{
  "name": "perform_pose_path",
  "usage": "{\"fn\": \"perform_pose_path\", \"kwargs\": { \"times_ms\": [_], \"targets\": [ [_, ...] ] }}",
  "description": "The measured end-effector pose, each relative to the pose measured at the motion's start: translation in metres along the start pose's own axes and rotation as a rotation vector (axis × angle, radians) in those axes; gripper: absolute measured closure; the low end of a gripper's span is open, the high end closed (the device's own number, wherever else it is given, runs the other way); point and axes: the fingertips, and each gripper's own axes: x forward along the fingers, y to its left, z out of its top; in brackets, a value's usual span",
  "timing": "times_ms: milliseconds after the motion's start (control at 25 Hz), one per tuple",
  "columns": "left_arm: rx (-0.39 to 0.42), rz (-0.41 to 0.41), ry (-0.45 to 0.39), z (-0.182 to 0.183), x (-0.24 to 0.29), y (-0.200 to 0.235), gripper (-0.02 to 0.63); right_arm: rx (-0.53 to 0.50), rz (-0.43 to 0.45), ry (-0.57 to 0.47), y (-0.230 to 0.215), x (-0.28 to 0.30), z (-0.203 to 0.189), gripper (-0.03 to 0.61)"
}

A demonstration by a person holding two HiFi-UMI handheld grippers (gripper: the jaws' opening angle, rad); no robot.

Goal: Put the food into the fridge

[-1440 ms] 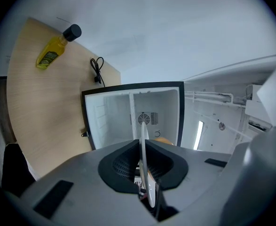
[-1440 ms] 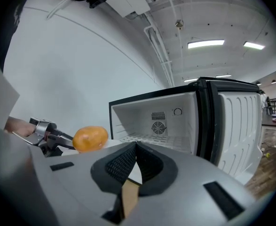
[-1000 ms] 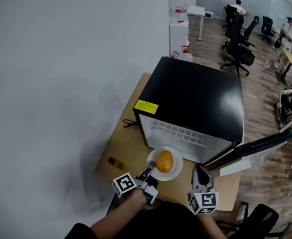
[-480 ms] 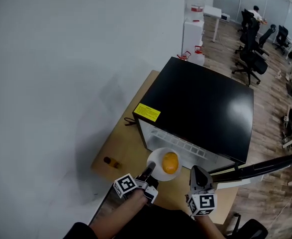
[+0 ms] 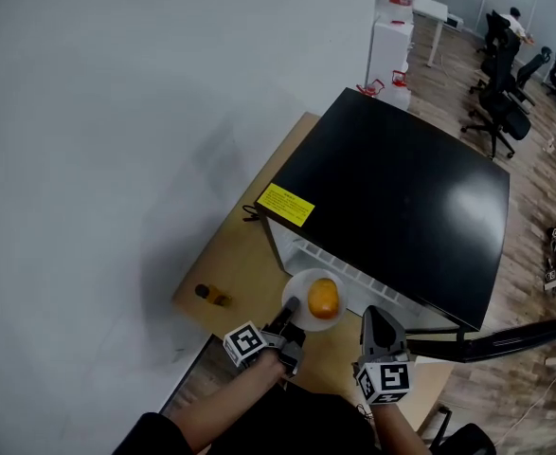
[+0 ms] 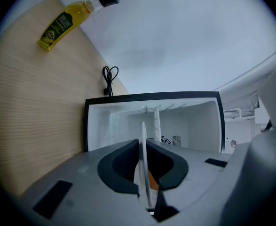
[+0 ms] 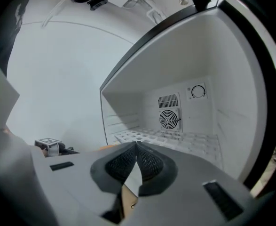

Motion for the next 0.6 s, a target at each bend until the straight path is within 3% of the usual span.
{"fn": "perform_pose_path", "kwargs": {
  "times_ms": [240,600],
  "targets": [
    [0.021,0.065,-0.049,0.008,0.008,0.035,0.584,0.011,0.007,0.005,-0.001,0.012,-0.004,0.518],
    [0.037,0.021,-0.097,0.016,0.029,0.062,0.584,0.02,0.011,0.031,0.001,0.019,-0.016,0.518]
  ]
}}
